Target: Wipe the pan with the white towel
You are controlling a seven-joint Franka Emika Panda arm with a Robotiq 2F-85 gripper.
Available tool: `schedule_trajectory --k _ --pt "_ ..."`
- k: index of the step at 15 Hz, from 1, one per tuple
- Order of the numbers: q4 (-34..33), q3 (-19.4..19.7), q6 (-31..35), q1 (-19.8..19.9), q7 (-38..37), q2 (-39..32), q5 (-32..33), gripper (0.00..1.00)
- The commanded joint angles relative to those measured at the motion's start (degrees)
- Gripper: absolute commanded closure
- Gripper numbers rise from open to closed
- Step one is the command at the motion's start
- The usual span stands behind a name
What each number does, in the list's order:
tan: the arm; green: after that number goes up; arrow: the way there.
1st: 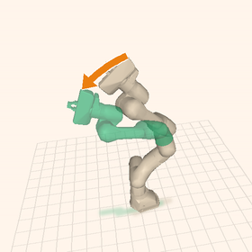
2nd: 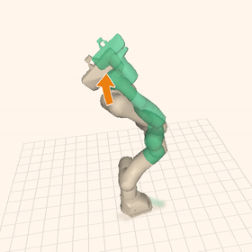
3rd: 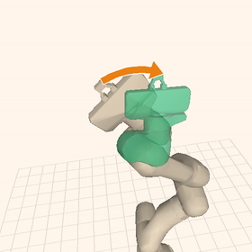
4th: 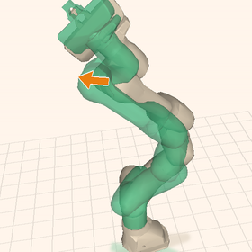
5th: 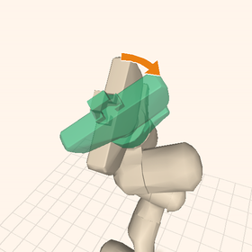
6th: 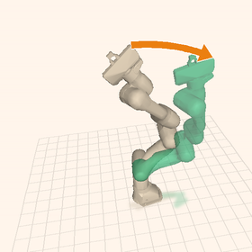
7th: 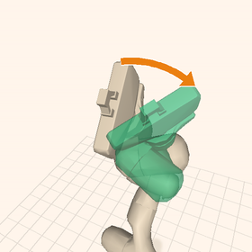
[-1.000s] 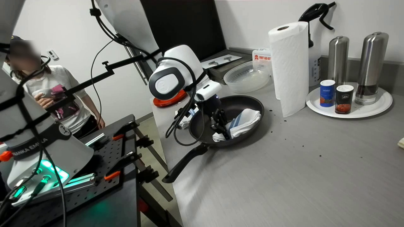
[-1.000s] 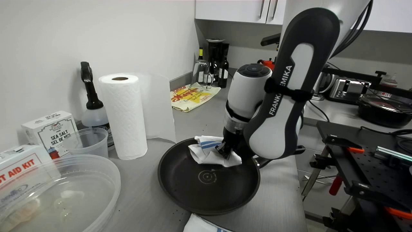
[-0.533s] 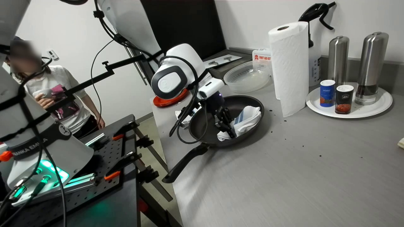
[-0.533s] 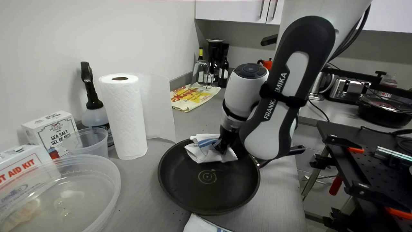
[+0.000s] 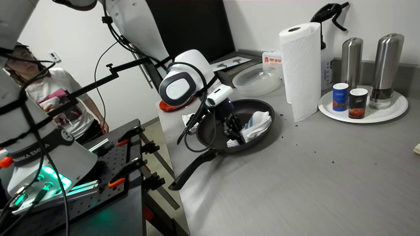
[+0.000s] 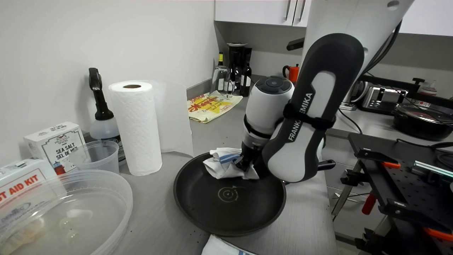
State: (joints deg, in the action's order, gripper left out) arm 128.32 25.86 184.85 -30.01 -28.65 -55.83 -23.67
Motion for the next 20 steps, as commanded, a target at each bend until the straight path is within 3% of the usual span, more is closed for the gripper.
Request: schedule_trajectory --k 1,4,12,20 --pt "-1.6 -2.5 -1.1 1.9 -0.8 -0.9 -1.4 0.96" --pt "-1.8 -5.6 -2.5 4.4 -0.9 0.7 -1.4 0.96" --pt "-1.2 -17.7 -9.3 15.5 -1.7 5.8 -1.3 0.96" --pt "-0.4 -24.1 -9.9 19.2 -4.3 5.0 -2.4 0.96"
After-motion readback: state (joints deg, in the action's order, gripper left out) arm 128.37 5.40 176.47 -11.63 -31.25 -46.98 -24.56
